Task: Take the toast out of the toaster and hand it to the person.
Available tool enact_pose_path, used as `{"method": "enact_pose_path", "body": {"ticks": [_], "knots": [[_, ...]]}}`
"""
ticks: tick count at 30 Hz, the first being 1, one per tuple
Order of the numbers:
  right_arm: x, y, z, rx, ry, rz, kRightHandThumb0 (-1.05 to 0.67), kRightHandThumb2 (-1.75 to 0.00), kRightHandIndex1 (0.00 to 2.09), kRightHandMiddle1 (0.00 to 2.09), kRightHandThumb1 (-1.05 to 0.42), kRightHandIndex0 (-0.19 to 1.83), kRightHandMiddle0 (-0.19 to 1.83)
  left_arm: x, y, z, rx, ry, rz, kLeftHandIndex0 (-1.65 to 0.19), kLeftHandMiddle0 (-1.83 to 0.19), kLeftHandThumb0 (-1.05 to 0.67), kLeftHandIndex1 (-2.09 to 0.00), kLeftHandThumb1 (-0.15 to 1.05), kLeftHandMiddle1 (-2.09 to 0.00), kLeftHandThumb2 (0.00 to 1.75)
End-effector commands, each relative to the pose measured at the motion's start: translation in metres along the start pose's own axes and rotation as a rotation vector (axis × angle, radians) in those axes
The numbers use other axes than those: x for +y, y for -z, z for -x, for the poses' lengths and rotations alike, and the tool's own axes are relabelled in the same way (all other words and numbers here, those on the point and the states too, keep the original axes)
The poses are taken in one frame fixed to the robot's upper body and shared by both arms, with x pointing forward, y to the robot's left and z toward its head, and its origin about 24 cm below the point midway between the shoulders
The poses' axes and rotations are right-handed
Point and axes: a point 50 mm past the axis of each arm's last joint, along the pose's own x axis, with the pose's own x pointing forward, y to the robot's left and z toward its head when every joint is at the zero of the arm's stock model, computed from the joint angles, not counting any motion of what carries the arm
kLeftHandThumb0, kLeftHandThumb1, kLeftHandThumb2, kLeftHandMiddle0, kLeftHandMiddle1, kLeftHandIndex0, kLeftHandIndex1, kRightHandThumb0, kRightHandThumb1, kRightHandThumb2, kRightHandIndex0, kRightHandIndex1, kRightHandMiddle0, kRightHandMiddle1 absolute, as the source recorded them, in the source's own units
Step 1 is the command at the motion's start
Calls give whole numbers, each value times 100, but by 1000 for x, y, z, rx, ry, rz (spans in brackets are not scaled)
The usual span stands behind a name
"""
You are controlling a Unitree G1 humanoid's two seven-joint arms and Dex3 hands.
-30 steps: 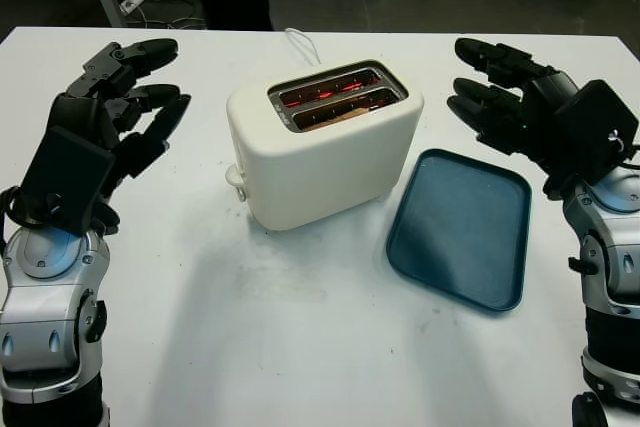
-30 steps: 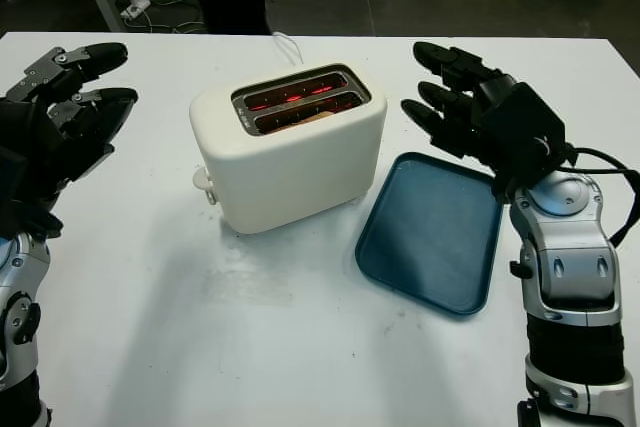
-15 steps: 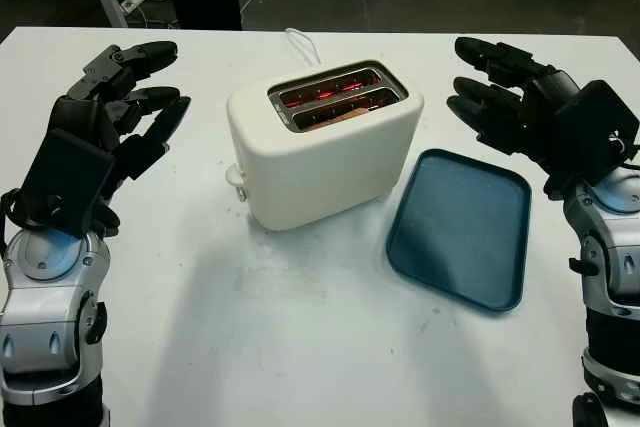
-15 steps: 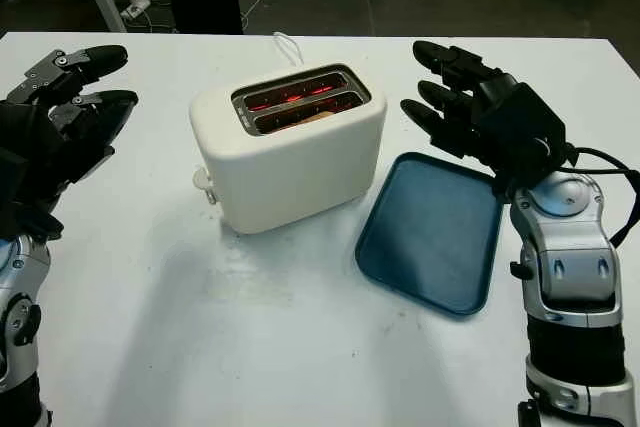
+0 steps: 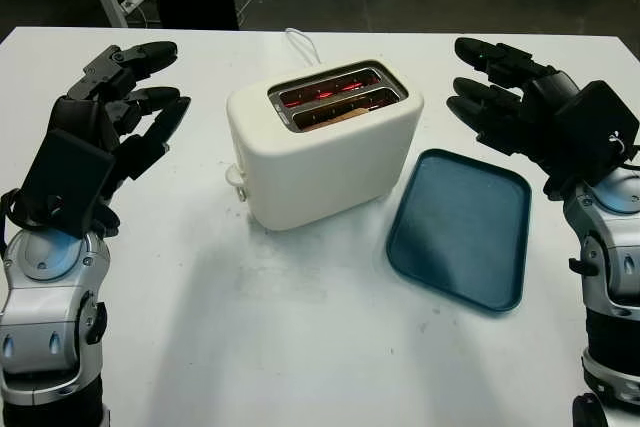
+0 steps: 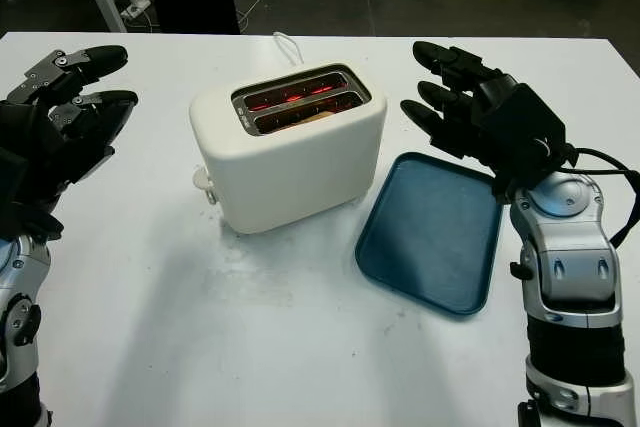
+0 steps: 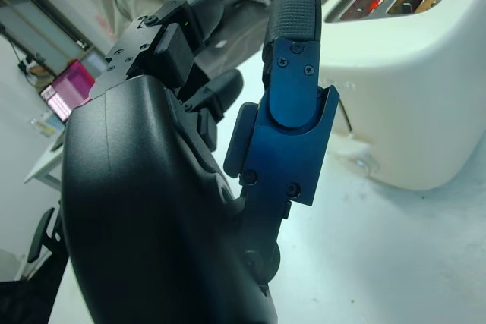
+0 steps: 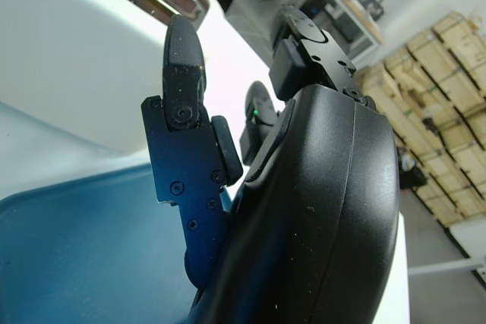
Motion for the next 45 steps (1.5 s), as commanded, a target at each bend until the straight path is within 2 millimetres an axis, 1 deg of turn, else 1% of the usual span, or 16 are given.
{"method": "enact_pose_path", "body": {"ticks": [1,31,39,45], "knots": [[1,-1,0,-2,-4,-8,-40,-31,1,0,-92,33,33,1,-2,2,-17,-5,-5,-36,-22,-69,-54,92,-90,19],[0,-2,-1,-5,2,-9,-39,-31,1,0,-92,32,32,1,1,3,-8,-9,-8,-37,-23,-71,-52,92,-89,20],[-1,-4,-2,-15,5,5,-42,-29,1,0,-92,33,33,0,7,3,19,-13,2,-35,-21,-69,-52,92,-89,20],[-1,-5,-2,-20,9,16,-41,-29,1,0,-92,32,33,0,10,4,31,-14,2,-35,-21,-68,-53,92,-91,21]]}}
